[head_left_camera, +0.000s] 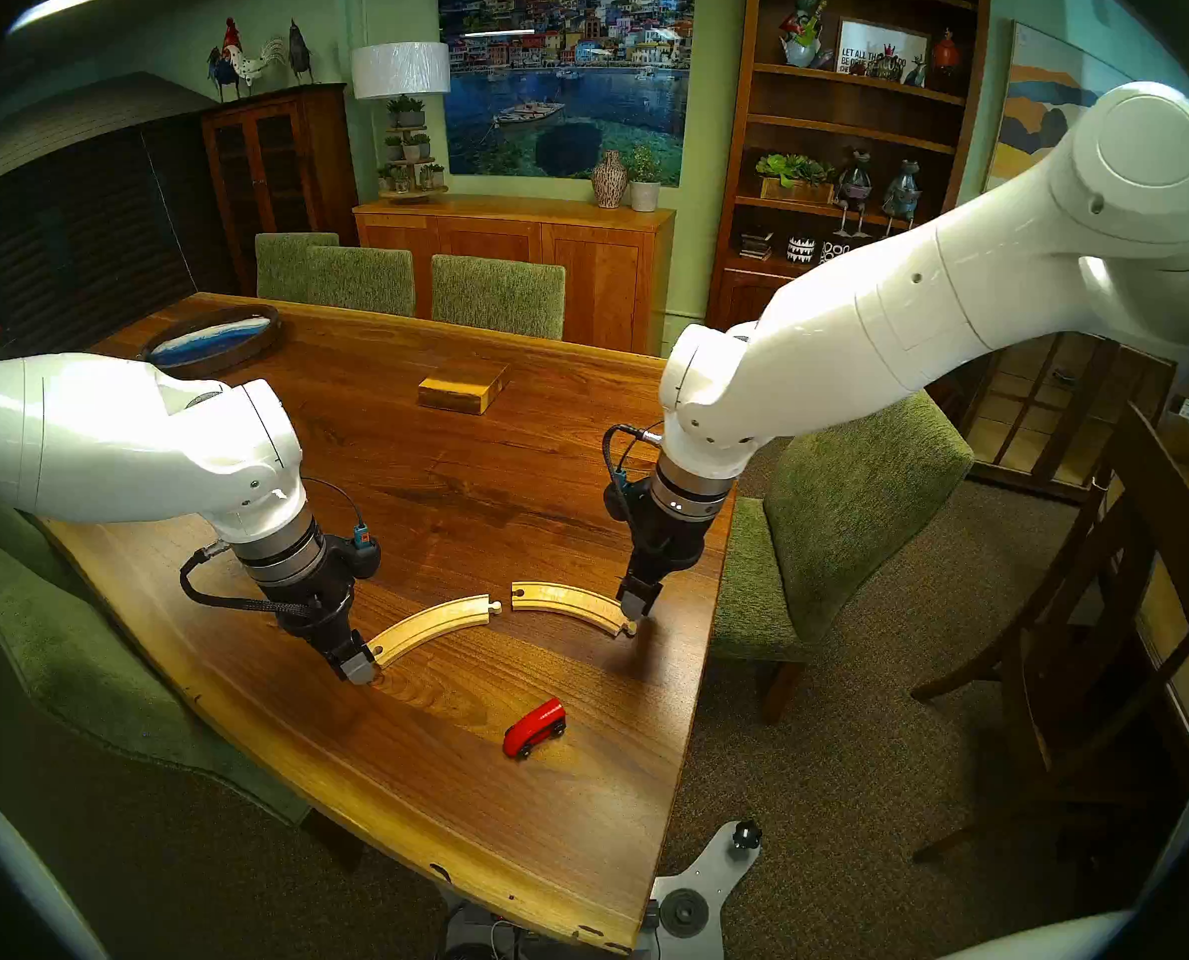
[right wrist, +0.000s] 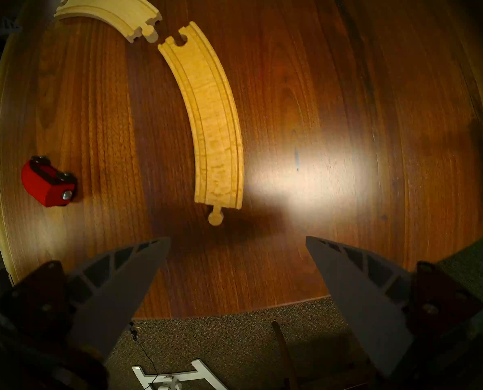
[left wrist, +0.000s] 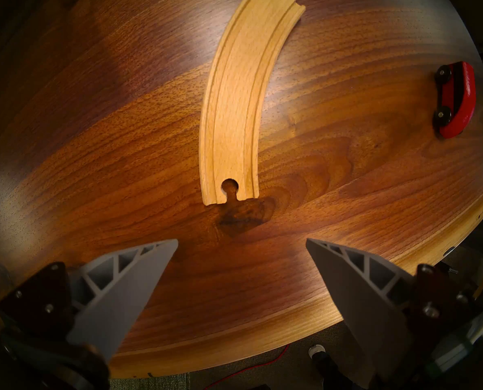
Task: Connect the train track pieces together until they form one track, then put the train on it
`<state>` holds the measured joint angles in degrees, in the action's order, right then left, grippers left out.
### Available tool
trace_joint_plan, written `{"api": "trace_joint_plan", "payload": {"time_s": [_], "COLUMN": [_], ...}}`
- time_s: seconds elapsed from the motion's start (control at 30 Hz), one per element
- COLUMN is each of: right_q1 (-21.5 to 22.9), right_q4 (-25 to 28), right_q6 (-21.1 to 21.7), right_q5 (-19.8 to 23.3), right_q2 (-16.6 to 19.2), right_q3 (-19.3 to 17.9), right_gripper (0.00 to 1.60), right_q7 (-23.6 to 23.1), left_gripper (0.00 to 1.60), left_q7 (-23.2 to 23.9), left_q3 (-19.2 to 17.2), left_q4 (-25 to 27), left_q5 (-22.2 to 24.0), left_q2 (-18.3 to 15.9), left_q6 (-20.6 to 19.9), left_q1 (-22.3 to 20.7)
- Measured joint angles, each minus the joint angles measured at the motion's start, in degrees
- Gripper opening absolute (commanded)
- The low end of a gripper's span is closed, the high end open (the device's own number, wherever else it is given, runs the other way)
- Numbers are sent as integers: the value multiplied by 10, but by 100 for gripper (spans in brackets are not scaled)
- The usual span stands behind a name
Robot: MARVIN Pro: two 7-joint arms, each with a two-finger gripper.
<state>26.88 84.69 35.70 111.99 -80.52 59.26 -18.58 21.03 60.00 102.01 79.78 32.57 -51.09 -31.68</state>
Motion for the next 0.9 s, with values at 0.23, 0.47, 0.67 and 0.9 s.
{"api": "trace_joint_plan", "payload": {"time_s": [0.23,0.47,0.67,0.9], "right_q1": [-27,-43,-50,-54], "right_q4": [-25,-42,-54,-63], "right_q6": [0,0,3,12], "right_q5": [8,11,14,23], "right_q2": [-23,-39,-50,-62], "right_q3": [-10,-14,-14,-13], "right_gripper": [160,160,160,160], "right_q7": [-4,-9,-10,5], "left_gripper": [160,160,160,160], "left_q7": [0,0,0,0], "left_q3": [0,0,0,0], "left_q4": [0,0,0,0], "left_q5": [0,0,0,0], "left_q2": [0,0,0,0], "left_q6": [0,0,0,0], "left_q1": [0,0,0,0]}}
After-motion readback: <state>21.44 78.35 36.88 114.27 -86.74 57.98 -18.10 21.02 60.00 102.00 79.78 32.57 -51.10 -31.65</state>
